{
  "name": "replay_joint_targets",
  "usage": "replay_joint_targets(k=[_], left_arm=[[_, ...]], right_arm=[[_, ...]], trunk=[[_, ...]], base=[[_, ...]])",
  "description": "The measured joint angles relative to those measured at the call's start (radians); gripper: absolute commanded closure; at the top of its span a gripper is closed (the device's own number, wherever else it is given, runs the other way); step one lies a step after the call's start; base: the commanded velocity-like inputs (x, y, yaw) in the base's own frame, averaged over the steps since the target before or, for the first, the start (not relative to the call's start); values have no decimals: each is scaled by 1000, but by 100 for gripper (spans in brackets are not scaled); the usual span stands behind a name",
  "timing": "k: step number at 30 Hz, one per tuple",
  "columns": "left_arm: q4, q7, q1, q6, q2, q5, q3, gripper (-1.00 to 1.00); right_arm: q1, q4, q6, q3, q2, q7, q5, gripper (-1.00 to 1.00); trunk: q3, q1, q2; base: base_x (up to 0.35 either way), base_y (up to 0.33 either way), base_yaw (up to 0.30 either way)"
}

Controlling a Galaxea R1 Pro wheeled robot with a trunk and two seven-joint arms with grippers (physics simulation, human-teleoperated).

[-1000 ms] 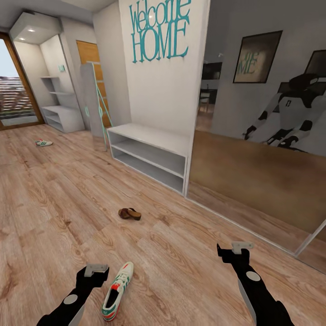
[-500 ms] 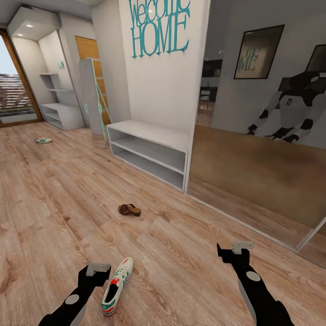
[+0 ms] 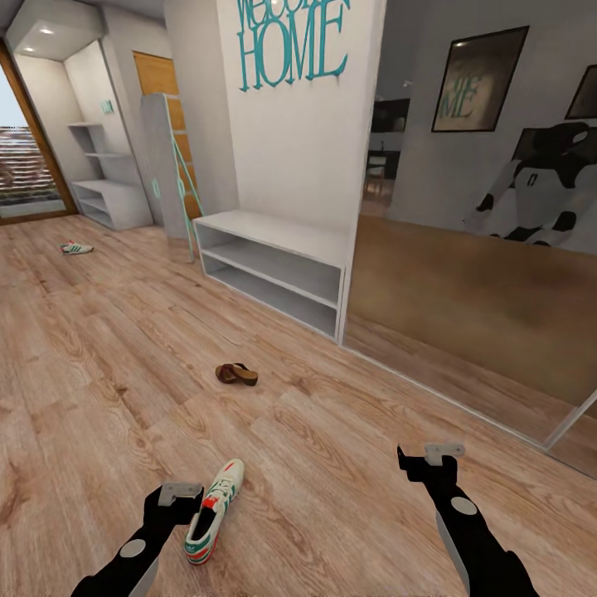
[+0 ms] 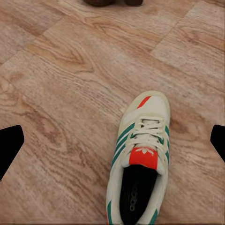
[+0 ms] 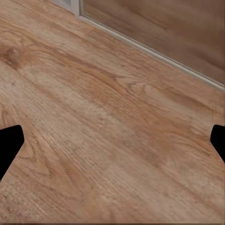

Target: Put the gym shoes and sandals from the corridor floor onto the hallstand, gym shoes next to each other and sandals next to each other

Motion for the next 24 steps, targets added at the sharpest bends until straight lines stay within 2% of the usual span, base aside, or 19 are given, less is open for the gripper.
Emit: replay_joint_targets(k=[14, 16, 18, 19, 24], left_arm=[[0, -1, 0, 0, 0, -1, 0, -100], [0, -26, 0, 1, -1, -16, -1, -100], [0, -96, 0, 5, 0, -52, 2, -100], [0, -108, 0, 6, 0, -58, 3, -100], [-1, -124, 0, 5, 1, -68, 5, -100]], right_arm=[[0, -1, 0, 1, 1, 0, 0, -100], [0, -1, 0, 1, 1, 0, 0, -100], [0, -1, 0, 1, 1, 0, -1, -100], [0, -1, 0, 1, 1, 0, -1, -100], [0, -2, 0, 1, 1, 0, 0, -100]], trunk=[[-66, 54, -98], [-76, 61, -112], [-85, 69, -126], [-90, 70, -126], [-118, 72, -128]], base=[[0, 0, 0], [0, 0, 0], [0, 0, 0], [0, 0, 0], [0, 0, 0]])
